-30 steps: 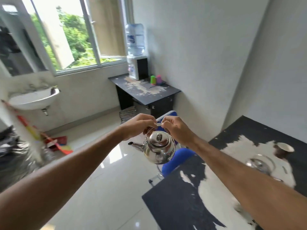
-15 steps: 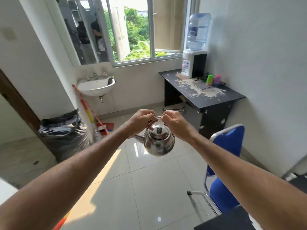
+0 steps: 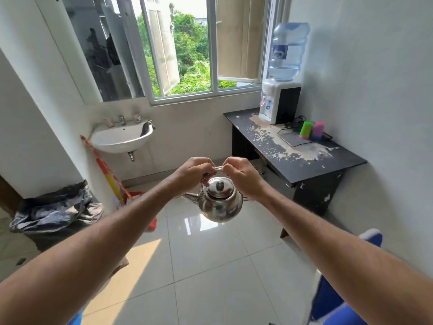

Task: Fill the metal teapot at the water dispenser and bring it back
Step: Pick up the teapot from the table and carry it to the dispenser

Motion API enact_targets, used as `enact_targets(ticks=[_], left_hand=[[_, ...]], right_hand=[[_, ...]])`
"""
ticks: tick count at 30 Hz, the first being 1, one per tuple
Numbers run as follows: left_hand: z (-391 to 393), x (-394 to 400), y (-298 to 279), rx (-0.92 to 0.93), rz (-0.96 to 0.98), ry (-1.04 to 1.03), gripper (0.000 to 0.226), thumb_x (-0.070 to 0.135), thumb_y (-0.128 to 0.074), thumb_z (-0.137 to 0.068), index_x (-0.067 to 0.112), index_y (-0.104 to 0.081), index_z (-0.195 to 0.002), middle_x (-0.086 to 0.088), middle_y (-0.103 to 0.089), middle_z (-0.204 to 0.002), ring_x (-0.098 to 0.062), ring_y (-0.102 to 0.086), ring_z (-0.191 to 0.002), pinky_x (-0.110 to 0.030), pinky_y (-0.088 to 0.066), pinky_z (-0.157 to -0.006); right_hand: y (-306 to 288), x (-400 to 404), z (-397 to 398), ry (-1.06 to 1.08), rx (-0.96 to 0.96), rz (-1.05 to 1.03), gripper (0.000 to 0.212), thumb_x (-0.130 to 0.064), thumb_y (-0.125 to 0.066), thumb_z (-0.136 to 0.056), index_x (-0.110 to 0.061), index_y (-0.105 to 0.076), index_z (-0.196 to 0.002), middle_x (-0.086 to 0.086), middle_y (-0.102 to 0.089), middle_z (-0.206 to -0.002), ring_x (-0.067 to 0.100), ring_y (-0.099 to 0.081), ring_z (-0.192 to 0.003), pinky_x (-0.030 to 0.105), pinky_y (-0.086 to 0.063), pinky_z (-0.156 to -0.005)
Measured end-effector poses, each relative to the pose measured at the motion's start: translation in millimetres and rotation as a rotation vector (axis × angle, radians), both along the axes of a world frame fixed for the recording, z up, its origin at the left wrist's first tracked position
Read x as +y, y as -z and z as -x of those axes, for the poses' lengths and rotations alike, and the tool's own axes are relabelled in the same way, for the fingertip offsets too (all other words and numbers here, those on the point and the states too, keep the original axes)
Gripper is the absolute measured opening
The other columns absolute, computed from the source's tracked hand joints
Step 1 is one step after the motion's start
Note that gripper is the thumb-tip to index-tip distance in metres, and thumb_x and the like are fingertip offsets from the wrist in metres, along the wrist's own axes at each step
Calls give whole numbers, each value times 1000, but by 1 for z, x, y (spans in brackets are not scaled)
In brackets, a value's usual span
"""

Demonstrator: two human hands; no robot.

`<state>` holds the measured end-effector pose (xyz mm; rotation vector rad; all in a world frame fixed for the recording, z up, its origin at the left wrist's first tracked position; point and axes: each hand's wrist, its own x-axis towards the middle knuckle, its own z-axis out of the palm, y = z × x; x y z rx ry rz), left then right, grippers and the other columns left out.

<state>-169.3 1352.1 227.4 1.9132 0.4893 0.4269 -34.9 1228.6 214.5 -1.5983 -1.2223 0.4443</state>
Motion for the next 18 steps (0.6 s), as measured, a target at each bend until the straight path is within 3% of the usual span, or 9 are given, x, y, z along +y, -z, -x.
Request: enact_targets(ticks=[4, 7, 13, 18], left_hand=[[-59, 48, -3, -12, 6, 4, 33, -5, -49, -98, 6, -61, -69, -7, -50, -66, -14, -48, -59, -29, -50, -59], [-103, 83, -3, -24, 23, 19, 31, -7, -48, -98, 3, -60, -72, -8, -47, -66, -16, -46, -59, -31, -49, -58], [-189, 169, 5, -35, 24, 99, 25, -7, -48, -99, -2, -61, -78, -9, -48, -68, -18, -45, -60, -31, -46, -58], [-268, 257, 7, -26, 26, 191, 24, 0, -54, -97, 1, -61, -75, -8, -49, -68, -12, -47, -59, -32, -48, -62]], right_hand=[[-3, 50, -57, 43, -22, 16, 23, -26, -52, -84, -17, -56, -64, 2, -52, -65, 11, -45, -61, 36, -38, -61], [-2, 85, -97, 69, -22, 17, 22, -26, -52, -84, -16, -56, -65, -5, -50, -61, 1, -42, -54, 29, -36, -58], [7, 162, -176, 133, -15, 1, 32, -26, -51, -85, 3, -61, -76, -8, -47, -58, -1, -39, -47, 25, -32, -54], [2, 237, -243, 186, -13, 12, 23, -20, -51, -90, -11, -55, -69, -5, -45, -59, 3, -37, -49, 29, -33, -52]])
